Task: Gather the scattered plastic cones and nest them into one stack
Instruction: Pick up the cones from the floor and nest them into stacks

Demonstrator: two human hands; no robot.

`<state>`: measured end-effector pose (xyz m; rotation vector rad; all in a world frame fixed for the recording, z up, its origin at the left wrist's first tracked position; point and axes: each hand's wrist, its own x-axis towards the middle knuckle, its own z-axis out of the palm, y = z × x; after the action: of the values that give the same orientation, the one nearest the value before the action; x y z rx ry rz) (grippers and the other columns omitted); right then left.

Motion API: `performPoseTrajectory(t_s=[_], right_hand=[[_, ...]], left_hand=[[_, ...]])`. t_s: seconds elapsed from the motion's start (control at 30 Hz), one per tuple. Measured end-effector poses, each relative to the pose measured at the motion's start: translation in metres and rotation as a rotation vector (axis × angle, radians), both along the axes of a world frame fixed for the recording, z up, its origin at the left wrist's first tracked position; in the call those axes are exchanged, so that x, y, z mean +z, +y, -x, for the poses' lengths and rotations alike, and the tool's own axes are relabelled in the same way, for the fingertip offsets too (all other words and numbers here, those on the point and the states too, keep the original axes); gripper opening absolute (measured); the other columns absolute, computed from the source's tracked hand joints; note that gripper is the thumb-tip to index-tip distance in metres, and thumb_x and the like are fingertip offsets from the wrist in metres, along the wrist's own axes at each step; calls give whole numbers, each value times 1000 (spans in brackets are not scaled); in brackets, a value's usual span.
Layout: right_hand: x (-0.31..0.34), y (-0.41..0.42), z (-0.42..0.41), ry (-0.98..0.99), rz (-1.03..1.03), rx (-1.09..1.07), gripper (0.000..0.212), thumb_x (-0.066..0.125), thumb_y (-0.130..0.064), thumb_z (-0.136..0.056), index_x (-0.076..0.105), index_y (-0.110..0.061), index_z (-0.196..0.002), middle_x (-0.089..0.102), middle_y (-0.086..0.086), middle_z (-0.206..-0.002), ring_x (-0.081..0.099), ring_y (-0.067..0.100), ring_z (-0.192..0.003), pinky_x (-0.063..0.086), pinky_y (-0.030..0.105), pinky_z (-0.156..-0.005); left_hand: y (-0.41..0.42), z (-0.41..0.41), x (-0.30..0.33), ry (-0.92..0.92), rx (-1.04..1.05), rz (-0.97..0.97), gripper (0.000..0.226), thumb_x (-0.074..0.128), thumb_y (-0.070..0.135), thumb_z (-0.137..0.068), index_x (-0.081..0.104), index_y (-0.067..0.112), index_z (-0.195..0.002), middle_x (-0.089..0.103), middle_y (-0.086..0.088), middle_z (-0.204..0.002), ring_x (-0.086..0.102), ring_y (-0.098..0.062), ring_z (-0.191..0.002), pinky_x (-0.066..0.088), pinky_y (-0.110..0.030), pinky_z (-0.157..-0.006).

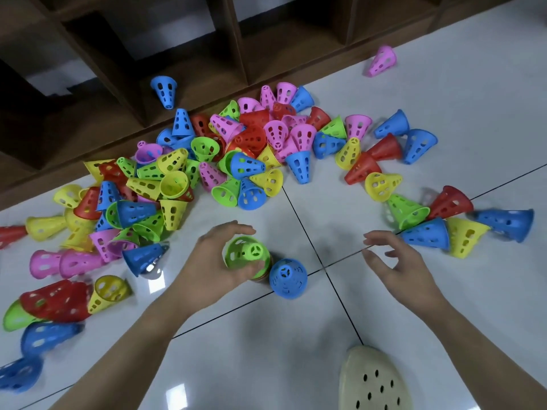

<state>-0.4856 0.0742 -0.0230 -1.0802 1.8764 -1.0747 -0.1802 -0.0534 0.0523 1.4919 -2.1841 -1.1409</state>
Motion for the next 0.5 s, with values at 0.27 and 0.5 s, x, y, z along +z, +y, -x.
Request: performPoseTrajectory(t_s=[0.27, 0.5], right_hand=[[-10, 20, 32, 251, 109, -257, 26, 72, -8, -88, 64, -29, -100, 64, -27, -104, 56, 12, -106, 44, 21, -94], [-11, 33, 90, 492, 122, -531, 30, 74, -10, -83, 64, -12, -110, 58, 1, -117, 46, 24, -113, 36, 33, -99]], left_hand=[[-37, 41, 25, 2, -175, 23, 29, 77, 46, -77, 68, 35, -103, 65, 23, -112, 53, 6, -118, 39, -20, -99], [-34, 146, -2, -152, -567, 146, 57, 49, 64, -72, 64, 28, -113, 65, 15, -110, 56, -8, -108, 43, -34, -100]])
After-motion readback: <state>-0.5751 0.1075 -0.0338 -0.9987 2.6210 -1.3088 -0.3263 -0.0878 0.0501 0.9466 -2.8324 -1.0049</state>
